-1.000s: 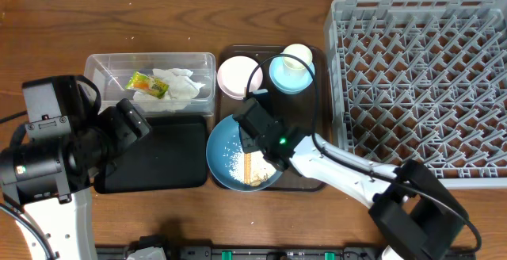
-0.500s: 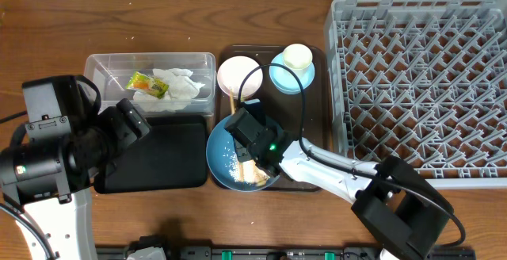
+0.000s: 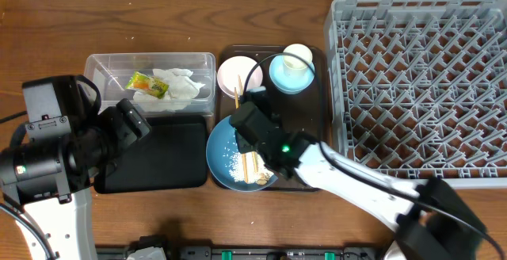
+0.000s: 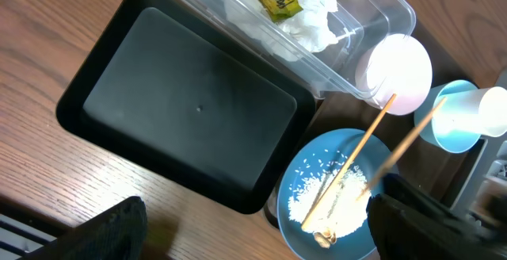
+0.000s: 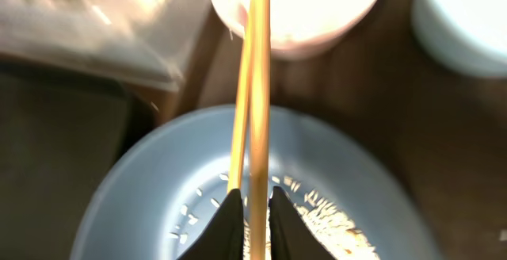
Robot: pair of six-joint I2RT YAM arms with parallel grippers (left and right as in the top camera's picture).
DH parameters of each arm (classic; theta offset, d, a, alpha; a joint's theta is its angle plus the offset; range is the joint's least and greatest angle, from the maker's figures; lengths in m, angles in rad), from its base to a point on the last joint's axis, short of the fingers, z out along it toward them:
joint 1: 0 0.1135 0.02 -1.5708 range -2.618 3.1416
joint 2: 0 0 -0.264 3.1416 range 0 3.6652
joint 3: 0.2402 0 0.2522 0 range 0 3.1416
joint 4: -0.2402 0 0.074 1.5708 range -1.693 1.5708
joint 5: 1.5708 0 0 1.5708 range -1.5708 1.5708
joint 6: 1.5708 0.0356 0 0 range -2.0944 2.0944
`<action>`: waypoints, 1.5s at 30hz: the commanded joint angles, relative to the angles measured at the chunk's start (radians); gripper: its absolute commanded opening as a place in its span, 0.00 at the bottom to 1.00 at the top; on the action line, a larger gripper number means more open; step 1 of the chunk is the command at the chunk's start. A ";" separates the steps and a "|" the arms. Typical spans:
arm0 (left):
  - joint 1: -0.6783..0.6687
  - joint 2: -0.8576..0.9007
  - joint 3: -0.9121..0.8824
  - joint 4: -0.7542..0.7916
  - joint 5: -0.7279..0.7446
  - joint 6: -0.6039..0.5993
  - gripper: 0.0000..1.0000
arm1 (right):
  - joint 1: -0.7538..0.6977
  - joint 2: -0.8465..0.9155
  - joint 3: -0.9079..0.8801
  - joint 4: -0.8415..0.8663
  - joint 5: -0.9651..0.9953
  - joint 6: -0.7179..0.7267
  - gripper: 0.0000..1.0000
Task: Sort waste into correct bins and load items into the dishwasher rack
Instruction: 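Lower the right gripper and grasp the wooden chopsticks in the bowl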
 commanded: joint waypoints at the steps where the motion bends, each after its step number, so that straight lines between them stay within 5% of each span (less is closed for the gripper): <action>1: 0.005 0.005 0.017 -0.002 -0.009 -0.002 0.91 | -0.018 -0.085 0.016 -0.017 0.052 -0.067 0.05; 9: 0.005 0.005 0.017 -0.002 -0.009 -0.002 0.91 | -0.155 -0.222 0.015 -0.157 -0.100 -0.186 0.01; 15: 0.005 0.005 0.017 -0.002 -0.009 -0.002 0.91 | -0.184 -0.194 0.015 -0.163 -0.304 -0.148 0.11; 21: 0.005 0.005 0.017 -0.002 -0.009 -0.002 0.91 | -0.123 -0.099 0.015 -0.143 -0.289 -0.148 0.21; 25: 0.005 0.005 0.017 -0.002 -0.009 -0.002 0.91 | -0.078 0.003 0.015 -0.119 -0.211 -0.148 0.14; 34: 0.005 0.005 0.017 -0.002 -0.009 -0.002 0.91 | -0.043 0.162 0.015 -0.011 -0.198 -0.148 0.17; 45: 0.005 0.005 0.017 -0.002 -0.009 -0.002 0.91 | -0.043 0.184 0.015 -0.008 -0.180 -0.148 0.17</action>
